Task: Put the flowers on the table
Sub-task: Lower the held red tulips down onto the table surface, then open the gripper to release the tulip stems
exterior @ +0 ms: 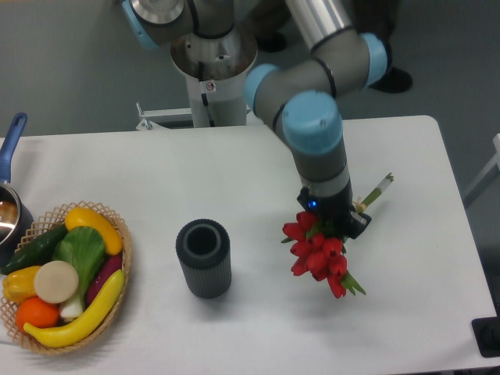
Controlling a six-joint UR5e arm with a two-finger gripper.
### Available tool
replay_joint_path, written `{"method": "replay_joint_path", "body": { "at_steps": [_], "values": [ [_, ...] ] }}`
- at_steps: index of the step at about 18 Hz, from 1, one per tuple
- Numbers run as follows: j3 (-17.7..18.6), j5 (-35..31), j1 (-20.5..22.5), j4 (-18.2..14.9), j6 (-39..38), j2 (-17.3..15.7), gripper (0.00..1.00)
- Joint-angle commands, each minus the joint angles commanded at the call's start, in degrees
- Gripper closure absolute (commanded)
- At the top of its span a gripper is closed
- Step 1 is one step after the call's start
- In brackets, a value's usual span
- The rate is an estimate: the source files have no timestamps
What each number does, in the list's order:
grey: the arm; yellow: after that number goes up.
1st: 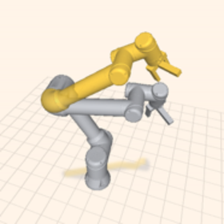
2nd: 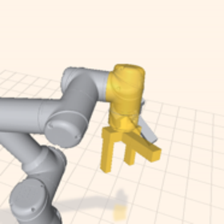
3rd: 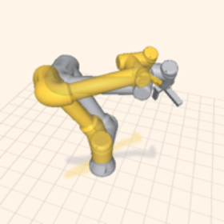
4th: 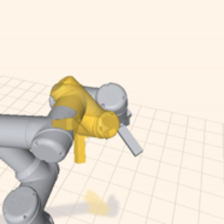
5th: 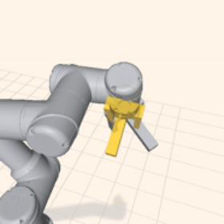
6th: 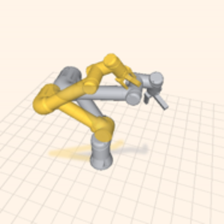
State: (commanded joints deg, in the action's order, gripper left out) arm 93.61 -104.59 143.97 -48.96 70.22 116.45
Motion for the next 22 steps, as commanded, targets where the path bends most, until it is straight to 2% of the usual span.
{"method": "replay_joint_path", "body": {
  "at_steps": [8,14,15,16,17,20,22],
  "values": [
    [-0.9,0.3,-0.1,-0.3,0.6,4.4,0.66],
    [-0.3,0.3,-0.1,-0.3,0.3,4.8,0.58],
    [-0.2,0.3,-0.1,-0.2,0.2,4.8,0.42],
    [-0.2,0.0,0.0,0.0,0.6,4.8,0.12],
    [-0.2,0.1,-0.1,0.0,0.7,4.8,0.03],
    [0.4,0.3,-1.2,0.0,0.5,4.0,0.0],
    [0.6,0.7,-1.6,-0.2,0.5,1.7,0.0]
  ]
}}
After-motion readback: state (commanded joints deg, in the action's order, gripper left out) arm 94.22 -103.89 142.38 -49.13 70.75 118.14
